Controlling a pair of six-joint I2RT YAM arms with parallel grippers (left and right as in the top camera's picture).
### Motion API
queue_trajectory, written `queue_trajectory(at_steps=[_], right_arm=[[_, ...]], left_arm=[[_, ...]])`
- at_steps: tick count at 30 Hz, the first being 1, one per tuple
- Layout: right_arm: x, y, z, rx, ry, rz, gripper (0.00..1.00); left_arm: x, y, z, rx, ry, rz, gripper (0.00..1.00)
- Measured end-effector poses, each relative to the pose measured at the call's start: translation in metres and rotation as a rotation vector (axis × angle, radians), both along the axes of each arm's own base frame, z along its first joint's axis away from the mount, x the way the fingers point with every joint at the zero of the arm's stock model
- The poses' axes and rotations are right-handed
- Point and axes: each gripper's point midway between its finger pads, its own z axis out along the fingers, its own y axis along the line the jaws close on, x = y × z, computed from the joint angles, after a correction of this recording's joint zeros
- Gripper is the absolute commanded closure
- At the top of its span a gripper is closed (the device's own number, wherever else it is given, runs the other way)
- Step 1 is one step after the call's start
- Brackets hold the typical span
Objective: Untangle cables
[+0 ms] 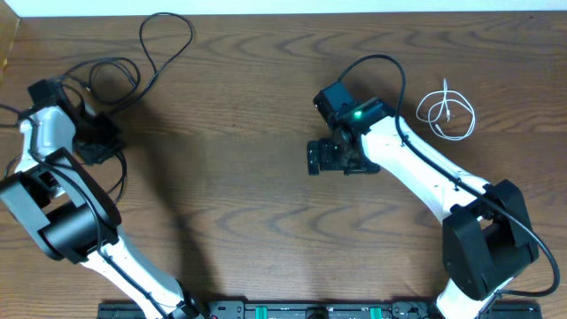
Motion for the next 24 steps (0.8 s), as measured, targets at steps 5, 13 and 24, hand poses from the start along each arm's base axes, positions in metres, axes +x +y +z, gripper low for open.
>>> queue_trajectory(at_steps=[5, 13, 24], right_arm=[[-0.004, 0.006, 0.000, 0.000, 0.000, 0.019, 0.01], [-0.003, 0.014, 0.001, 0.013, -0.020, 0.037, 0.01], [0.000, 0.016, 0.001, 0.021, -0.031, 0.037, 0.01]], left_arm=[[-0.022, 0.036, 0.022, 0.055, 0.015, 0.177, 0.39], [-0.079, 0.103, 0.098, 0.150, -0.077, 0.483, 0.04], [-0.181, 0.146, 0.050, 0.105, 0.126, 0.784, 0.16]])
